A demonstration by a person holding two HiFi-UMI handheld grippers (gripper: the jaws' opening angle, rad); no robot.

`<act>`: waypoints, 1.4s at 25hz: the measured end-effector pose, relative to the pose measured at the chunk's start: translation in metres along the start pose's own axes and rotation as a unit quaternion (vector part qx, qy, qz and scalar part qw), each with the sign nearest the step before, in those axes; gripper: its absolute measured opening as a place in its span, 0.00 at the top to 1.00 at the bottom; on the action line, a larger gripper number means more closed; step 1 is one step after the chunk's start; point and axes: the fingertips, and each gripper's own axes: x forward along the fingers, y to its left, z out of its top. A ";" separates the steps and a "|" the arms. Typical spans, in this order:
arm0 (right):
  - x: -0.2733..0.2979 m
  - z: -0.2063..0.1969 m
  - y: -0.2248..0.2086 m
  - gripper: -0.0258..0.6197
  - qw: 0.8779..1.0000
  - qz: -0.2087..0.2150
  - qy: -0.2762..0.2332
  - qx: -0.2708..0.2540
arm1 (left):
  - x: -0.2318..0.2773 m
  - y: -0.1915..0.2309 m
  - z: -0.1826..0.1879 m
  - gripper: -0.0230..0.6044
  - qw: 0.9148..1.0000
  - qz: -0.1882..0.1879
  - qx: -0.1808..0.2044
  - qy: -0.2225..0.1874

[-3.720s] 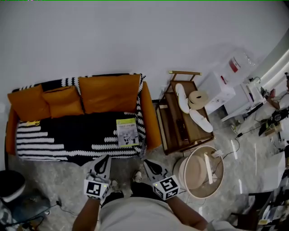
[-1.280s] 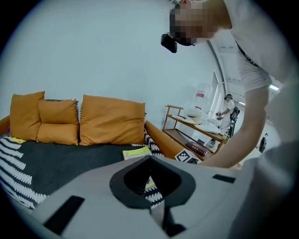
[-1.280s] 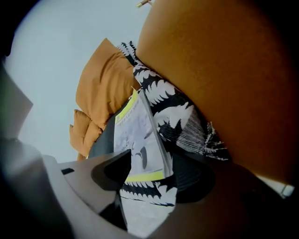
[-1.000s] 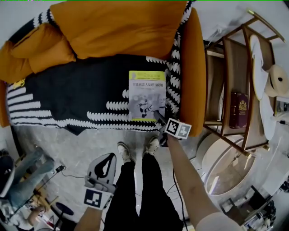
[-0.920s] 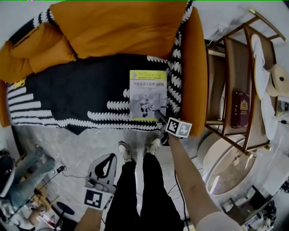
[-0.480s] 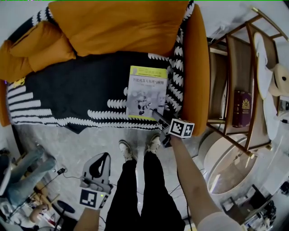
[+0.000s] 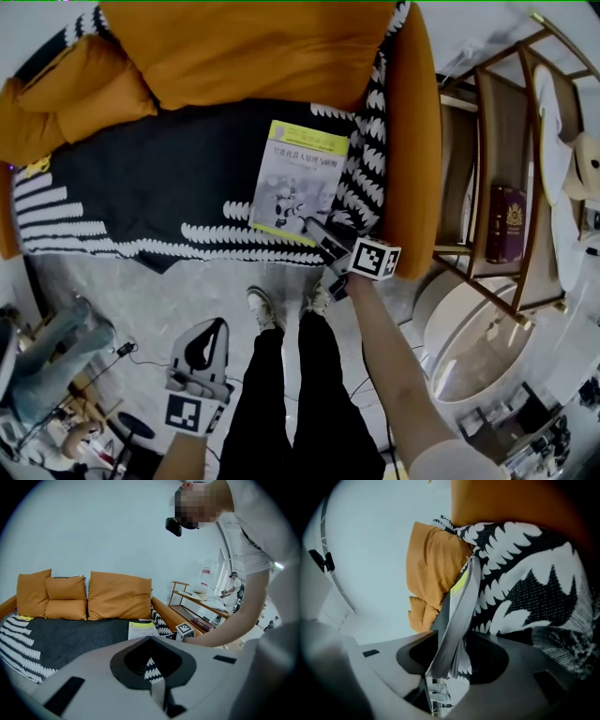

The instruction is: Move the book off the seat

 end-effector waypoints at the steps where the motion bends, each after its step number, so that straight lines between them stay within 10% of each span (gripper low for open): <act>1: 0.004 -0.003 -0.004 0.65 1.000 -0.013 0.008 -0.002 | 0.000 -0.001 0.000 0.94 1.000 0.000 -0.001 -0.001; 13: 0.034 0.002 -0.021 0.81 0.997 -0.046 -0.013 0.063 | -0.010 0.006 -0.009 0.94 1.000 0.012 -0.013 0.004; 22: 0.012 0.011 0.030 0.81 0.997 -0.049 0.017 -0.062 | -0.011 0.005 0.012 0.94 1.000 0.009 -0.014 -0.025; 35: -0.007 0.007 0.071 0.81 0.993 -0.053 0.014 -0.106 | -0.029 0.002 0.022 0.94 0.999 -0.001 -0.013 -0.043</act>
